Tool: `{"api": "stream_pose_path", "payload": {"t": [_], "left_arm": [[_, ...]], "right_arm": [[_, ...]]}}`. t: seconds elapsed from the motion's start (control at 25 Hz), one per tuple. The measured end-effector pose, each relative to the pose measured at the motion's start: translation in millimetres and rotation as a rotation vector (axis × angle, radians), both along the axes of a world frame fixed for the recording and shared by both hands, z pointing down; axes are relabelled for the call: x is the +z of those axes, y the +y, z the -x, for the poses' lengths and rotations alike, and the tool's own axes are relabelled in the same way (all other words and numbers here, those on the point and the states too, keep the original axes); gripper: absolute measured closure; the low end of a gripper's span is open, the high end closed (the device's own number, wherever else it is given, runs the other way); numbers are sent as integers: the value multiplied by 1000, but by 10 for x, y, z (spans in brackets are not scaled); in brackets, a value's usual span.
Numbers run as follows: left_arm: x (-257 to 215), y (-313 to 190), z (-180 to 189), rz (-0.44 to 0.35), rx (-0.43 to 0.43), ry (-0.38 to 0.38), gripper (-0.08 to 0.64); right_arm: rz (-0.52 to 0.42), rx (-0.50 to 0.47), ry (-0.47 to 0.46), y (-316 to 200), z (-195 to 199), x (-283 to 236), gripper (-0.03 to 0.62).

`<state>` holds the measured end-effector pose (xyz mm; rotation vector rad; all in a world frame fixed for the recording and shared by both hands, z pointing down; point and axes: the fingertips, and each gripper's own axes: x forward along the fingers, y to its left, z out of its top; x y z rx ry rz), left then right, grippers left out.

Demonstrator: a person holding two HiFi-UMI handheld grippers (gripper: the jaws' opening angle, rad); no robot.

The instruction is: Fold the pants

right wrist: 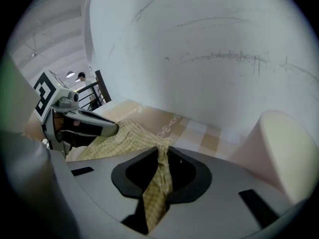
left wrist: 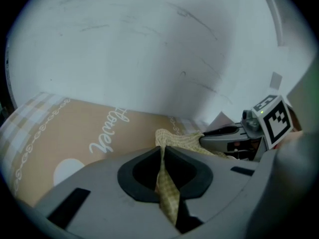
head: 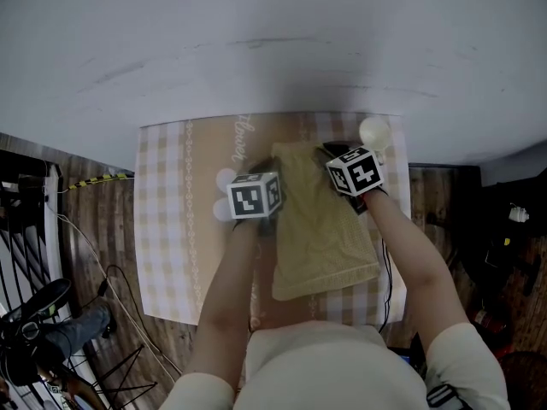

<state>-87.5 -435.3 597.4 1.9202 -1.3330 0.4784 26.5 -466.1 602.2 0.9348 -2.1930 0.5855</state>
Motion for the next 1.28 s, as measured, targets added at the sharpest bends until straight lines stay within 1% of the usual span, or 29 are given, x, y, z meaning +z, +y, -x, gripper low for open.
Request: {"api": "stream_pose_path", "payload": {"t": [0.32,0.48,0.68,0.84,1.08,1.2,1.28], "left_arm": [[-283,101,-42,-72,31,6,541],[-456,210,-81,-113,48,29,541],[-702,358,-170,-166,66,69,543],[-899,507,-247,-214,83,95,543],[-1168,856,-314,-282,101,115,543],[-1243,1069,-333,-305,116,110,543],[-1253,1177,-354,-316,133,82,543]], "right_arm": [[-92,-6,-66,107,-66,-381,540],[-121,-30,-111,262,-122,-604,540],[-189,-78,-121,461,-210,-871,540],[-243,-97,-138,604,-273,-1066,540],[-299,-123,-199,912,-344,-1328,540],[-320,-154,-225,1096,-368,-1419,540],[-327,-185,-229,1186,-382,-1439,538]]}}
